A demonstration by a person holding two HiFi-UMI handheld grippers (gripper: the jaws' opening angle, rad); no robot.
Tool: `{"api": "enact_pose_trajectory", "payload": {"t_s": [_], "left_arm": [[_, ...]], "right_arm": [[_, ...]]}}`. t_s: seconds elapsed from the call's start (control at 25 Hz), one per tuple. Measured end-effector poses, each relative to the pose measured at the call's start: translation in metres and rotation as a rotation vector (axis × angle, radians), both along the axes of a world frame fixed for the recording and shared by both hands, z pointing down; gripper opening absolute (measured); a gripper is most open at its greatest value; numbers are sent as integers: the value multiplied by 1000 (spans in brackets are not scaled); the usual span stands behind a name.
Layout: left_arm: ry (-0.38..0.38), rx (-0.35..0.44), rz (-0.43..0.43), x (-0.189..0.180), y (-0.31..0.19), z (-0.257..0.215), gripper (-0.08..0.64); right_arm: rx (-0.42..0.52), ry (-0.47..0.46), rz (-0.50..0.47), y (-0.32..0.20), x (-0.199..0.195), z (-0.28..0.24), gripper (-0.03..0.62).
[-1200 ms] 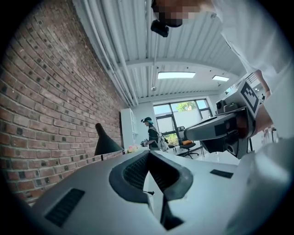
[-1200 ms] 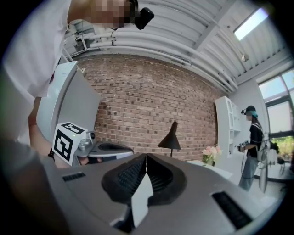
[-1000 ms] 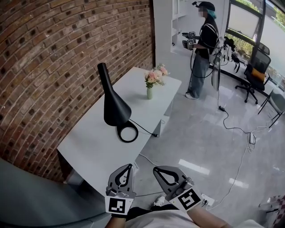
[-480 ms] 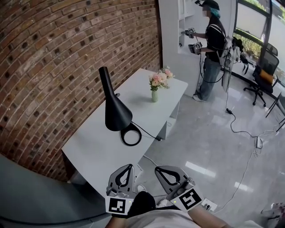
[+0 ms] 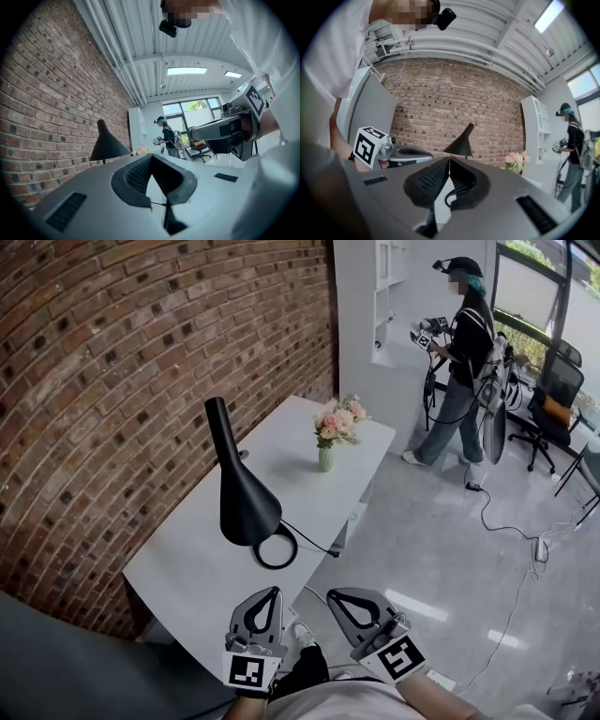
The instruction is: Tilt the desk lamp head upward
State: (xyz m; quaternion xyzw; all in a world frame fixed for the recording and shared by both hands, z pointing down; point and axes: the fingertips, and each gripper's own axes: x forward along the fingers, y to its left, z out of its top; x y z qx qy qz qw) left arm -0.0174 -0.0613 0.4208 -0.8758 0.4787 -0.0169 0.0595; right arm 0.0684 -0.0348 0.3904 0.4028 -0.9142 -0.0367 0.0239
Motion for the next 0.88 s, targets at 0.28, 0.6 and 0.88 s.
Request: {"api": "enact_pose_trajectory", "payload": {"t_s": [0.28,0.6,0.88], "left_arm": [[-2,-11,8,-15,-48,12,8],[-11,-46,27,-20,-85,37,8],[16,-68,9,-22,-112,45,8]], "right_arm": [[3,-3,-8,-48,-22,-3,18],[-34,1,-16,-83,-38,11,18],[-47,-8,6,-106,-30,13,18]]}}
